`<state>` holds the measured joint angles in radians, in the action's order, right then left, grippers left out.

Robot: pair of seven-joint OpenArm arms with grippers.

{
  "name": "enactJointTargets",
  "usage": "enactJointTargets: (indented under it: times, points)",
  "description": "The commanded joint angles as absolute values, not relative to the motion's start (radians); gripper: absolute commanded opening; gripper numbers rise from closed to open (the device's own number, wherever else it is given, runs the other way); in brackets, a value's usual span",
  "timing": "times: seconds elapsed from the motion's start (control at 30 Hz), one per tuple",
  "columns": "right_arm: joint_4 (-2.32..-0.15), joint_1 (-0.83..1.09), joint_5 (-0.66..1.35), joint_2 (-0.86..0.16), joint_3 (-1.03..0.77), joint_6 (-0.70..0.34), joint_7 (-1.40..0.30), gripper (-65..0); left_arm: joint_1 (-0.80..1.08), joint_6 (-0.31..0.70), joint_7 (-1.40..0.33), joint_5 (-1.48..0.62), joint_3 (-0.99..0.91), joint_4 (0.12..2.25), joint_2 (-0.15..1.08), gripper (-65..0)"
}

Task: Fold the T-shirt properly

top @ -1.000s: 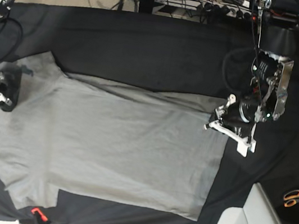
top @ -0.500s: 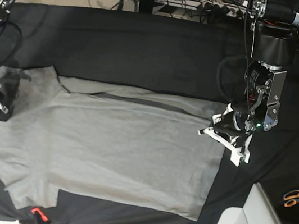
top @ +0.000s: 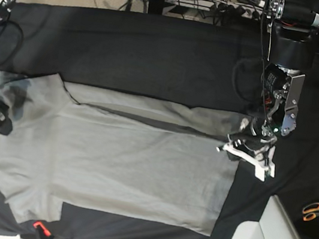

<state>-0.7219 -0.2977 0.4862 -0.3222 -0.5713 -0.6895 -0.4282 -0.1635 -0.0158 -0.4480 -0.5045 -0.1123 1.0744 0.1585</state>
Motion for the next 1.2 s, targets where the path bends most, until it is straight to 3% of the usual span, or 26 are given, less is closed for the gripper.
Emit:
enactJointTargets:
  times: [0.0, 0.1, 0.17, 0.3, 0.4, 0.5, 0.6, 0.7, 0.97, 1.03, 1.07, 1.17]
  points:
    - [-0.763, -0.308, 0.51, -0.346, -0.607, -0.698, -0.397, -21.9, -0.183, -0.01, -0.427, -0.512, -0.116, 1.109, 0.168, -41.1]
    - [-0.86, -0.248, 0.51, -0.315, -0.697, -0.698, -0.401, -22.2, -0.159, -0.01, -0.424, -0.513, -0.125, 1.187, 0.171, -30.4]
    - [-0.96, -0.191, 0.51, -0.292, -0.768, -0.698, -0.452, -22.2, -0.117, -0.005, -0.424, -0.53, -0.209, 1.268, 0.165, -27.3]
    - [-1.089, -0.119, 0.509, -0.211, -0.951, -0.698, -0.607, -22.4, -0.048, -0.005, -0.438, -0.748, -0.371, 1.4, 0.159, -27.2]
    - [-1.092, -0.102, 0.507, -0.168, -1.069, -0.68, -0.72, -22.5, 0.038, -0.004, -0.507, -0.865, -0.367, 1.445, 0.203, -27.5]
    - [-1.032, -0.093, 0.506, -0.143, -1.119, -0.619, -0.725, -22.5, 0.116, 0.038, -0.522, -0.869, -0.329, 1.451, 0.24, -27.6]
    - [-0.952, -0.097, 0.506, -0.145, -1.119, -0.616, -0.676, -22.5, 0.185, 0.12, -0.522, -0.869, -0.328, 1.451, 0.243, -27.6]
    - [-0.868, -0.125, 0.506, -0.151, -1.118, -0.615, -0.608, -22.5, 0.245, 0.136, -0.522, -0.869, -0.317, 1.452, 0.243, -27.6]
    - [-0.46, -0.229, 0.506, -0.292, -1.116, -0.618, -0.39, -22.8, 0.363, 0.137, -0.526, -0.869, -0.315, 1.454, 0.243, -27.8]
    - [-0.412, -0.245, 0.506, -0.315, -1.116, -0.619, -0.36, -27.5, 0.374, 0.137, -0.527, -0.871, -0.315, 1.452, 0.243, -27.8]
    - [-0.409, -0.246, 0.506, -0.321, -1.116, -0.619, -0.358, -33.0, 0.377, 0.137, -0.527, -0.871, -0.315, 1.448, 0.242, -27.8]
    - [-0.409, -0.248, 0.506, -0.323, -1.116, -0.616, -0.36, -57.3, 0.371, 0.137, -0.527, -0.869, -0.32, 1.432, 0.219, -27.8]
